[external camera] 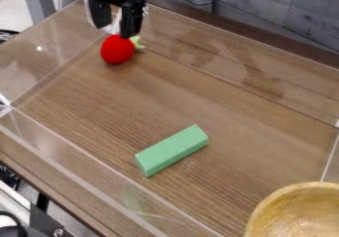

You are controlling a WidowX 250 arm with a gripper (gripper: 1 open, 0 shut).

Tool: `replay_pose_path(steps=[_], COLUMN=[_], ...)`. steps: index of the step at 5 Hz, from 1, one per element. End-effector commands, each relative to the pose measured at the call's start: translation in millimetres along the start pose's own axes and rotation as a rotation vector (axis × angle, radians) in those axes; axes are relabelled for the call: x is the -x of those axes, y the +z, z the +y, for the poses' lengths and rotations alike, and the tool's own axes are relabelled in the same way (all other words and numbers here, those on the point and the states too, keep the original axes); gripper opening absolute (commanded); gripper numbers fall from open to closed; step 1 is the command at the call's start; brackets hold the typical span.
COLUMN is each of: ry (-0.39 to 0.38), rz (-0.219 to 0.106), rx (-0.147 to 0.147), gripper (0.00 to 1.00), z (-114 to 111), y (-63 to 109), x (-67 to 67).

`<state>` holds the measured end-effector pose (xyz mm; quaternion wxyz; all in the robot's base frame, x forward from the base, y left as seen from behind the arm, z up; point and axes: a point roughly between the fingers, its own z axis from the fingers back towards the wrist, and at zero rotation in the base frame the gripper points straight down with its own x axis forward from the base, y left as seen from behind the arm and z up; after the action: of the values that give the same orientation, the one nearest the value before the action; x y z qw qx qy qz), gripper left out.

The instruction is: Move the red fruit to the right

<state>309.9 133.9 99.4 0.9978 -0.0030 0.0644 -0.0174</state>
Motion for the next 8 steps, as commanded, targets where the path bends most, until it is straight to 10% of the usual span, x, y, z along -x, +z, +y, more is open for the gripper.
replay_pose_path(steps=[1, 8], ry=[0.019, -0.057], rz=[-0.046, -0.032], rx=[-0.024, -0.004], gripper=[1.0, 1.0], z=[9.8, 35.5], y=[10.6, -46.1], x=[-7.2, -44.8])
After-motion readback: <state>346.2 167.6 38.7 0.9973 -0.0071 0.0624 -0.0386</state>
